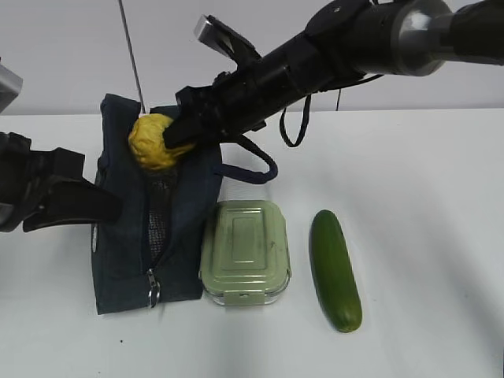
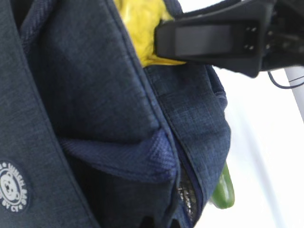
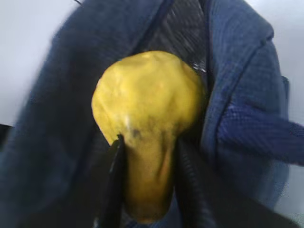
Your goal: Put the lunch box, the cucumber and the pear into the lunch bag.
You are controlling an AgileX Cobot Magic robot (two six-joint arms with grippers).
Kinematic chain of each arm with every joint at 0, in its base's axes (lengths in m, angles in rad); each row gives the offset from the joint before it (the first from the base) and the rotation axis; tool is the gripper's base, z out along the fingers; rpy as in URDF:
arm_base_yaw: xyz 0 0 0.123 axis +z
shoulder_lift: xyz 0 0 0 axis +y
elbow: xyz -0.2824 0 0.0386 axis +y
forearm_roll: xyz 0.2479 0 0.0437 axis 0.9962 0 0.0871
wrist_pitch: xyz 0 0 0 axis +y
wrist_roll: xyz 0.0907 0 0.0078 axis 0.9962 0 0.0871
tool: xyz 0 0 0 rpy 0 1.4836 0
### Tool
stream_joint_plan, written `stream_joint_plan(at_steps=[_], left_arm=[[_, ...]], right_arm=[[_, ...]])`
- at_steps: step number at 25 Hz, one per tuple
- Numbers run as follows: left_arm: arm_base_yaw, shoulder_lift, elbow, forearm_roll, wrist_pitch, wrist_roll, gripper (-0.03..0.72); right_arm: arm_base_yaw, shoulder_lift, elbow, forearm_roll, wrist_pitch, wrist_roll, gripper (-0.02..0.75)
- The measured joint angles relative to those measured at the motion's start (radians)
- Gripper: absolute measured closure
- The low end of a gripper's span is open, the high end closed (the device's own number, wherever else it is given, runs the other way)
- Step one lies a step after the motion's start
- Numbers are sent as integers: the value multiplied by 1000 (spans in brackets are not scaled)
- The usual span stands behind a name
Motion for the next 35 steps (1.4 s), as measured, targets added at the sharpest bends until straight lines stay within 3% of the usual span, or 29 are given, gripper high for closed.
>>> stream_joint_plan(at_steps=[4,10,16,20,29,35], left_arm=[[-1,-2,0,7,3,0,701],[-2,-2,0,23,6,0,701],[-2,-2,0,27,5,0,701],[-2,-2,0,31,4,0,701],[-2,-2,0,31,5,0,701],[-2,-2,0,31,5,0,701]], right_arm=[[0,0,0,-24,-8,0,443],[0,0,-14,78,-28,-2,218],[-42,-9,-95,52,60,27,213],[-106,-65,-135,-119,136,179,230],[-140,-142,-141,-708,340,570,235],[-126,-162,-72,-809,344,695,235]])
